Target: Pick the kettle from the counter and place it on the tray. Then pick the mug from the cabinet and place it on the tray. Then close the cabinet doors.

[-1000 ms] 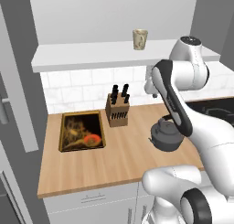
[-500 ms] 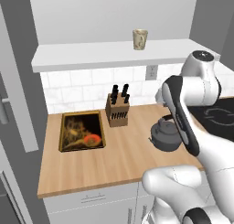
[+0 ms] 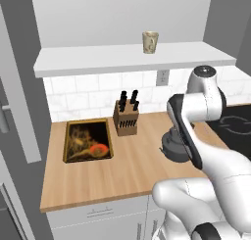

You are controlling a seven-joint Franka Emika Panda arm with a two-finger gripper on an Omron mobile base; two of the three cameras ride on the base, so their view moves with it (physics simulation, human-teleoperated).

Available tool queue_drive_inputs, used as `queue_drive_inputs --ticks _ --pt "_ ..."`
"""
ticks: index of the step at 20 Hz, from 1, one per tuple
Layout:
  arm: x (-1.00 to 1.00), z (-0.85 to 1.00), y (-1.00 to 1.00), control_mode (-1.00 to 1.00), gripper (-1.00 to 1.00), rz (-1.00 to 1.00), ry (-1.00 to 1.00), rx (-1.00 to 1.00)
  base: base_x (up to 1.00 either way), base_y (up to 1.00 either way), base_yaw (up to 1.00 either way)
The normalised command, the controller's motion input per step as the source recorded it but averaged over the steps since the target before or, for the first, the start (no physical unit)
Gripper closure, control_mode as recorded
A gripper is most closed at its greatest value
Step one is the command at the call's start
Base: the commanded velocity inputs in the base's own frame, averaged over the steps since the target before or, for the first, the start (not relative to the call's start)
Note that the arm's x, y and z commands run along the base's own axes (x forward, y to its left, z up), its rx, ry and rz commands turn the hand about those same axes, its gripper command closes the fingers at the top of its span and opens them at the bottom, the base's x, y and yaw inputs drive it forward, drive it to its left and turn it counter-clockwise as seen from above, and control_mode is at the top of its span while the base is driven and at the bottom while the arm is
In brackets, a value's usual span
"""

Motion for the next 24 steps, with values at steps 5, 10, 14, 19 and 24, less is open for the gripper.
queue_drive_inputs --ticks 5,10,14,19,24 --pt "0.51 -0.29 -0.28 -1.00 -1.00 -0.07 0.17 0.13 0.00 0.00 0.00" --pt "0.54 -0.33 -0.12 -1.00 -1.00 -0.01 0.14 0.19 0.00 0.00 0.00" --pt "0.44 -0.46 0.00 -1.00 -1.00 -0.07 0.04 0.13 0.00 0.00 0.00" --pt "0.45 -0.39 0.00 -1.00 -1.00 -0.07 0.08 0.08 0.00 0.00 0.00" --pt "0.35 -0.33 0.00 -1.00 -1.00 -0.09 0.09 0.00 0.00 0.00 0.00"
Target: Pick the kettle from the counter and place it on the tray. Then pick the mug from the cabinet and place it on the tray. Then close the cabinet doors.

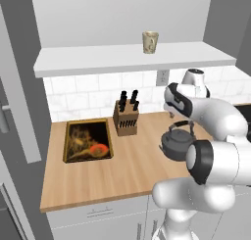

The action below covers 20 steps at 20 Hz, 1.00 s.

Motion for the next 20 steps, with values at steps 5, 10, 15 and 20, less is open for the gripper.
queue_drive_inputs --ticks 5,10,15,20 --pt "0.00 -0.26 0.00 -1.00 -1.00 -0.11 0.06 0.00 0.00 0.00 0.00" --pt "-0.14 -0.29 0.00 -1.00 -1.00 -0.10 0.02 0.00 0.00 0.00 0.00" --pt "-0.29 -0.27 0.00 -1.00 -1.00 -0.09 0.00 0.00 0.00 0.00 0.00" --pt "-0.15 -0.11 0.00 -1.00 -1.00 -0.06 0.00 0.00 0.00 0.00 0.00"
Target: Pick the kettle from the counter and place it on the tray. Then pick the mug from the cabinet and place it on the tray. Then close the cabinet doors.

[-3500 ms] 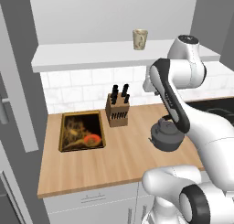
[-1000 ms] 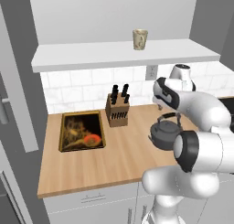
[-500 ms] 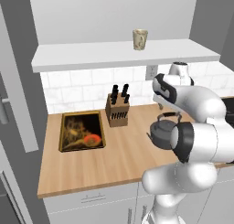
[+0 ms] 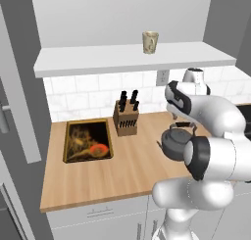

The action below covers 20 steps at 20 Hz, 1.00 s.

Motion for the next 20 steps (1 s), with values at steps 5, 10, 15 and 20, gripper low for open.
queue_drive_inputs --ticks 5,10,15,20 --pt "-0.04 -0.02 0.00 -1.00 -1.00 -0.04 0.00 0.00 0.00 0.00 0.00" --pt "-0.20 0.00 0.04 -1.00 -1.00 -0.04 0.00 0.00 0.00 0.00 0.00" --pt "-0.06 0.00 0.02 -1.00 -1.00 -0.03 0.00 0.00 0.00 0.00 0.00" --pt "0.01 -0.09 0.00 -1.00 -1.00 -0.04 0.00 0.00 0.00 0.00 0.00"
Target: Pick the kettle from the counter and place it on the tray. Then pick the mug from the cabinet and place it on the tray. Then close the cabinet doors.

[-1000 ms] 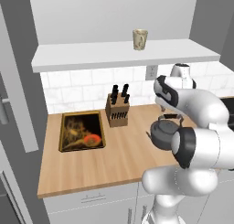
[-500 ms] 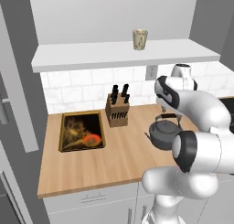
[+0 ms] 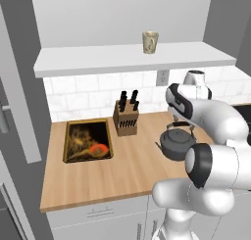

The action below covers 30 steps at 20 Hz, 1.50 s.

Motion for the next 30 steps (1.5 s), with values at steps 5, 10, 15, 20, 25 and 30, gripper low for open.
queue_drive_inputs --ticks 5,10,15,20,25,30 --pt "0.16 -0.09 0.02 -1.00 -1.00 -0.03 0.00 0.00 0.00 0.00 0.00" --pt "0.11 -0.11 0.03 -1.00 -1.00 -0.03 0.00 0.00 0.00 0.00 0.00" --pt "0.00 -0.06 0.06 -1.00 -1.00 -0.02 0.00 0.00 0.00 0.00 0.00" --pt "-0.01 -0.02 0.06 -1.00 -1.00 -0.07 0.00 0.00 0.00 0.00 0.00" --pt "0.00 0.00 0.04 -1.00 -1.00 -0.12 -0.02 0.00 0.00 0.00 0.00" --pt "0.03 -0.11 0.01 -1.00 -1.00 -0.15 0.00 0.00 0.00 0.00 0.00"
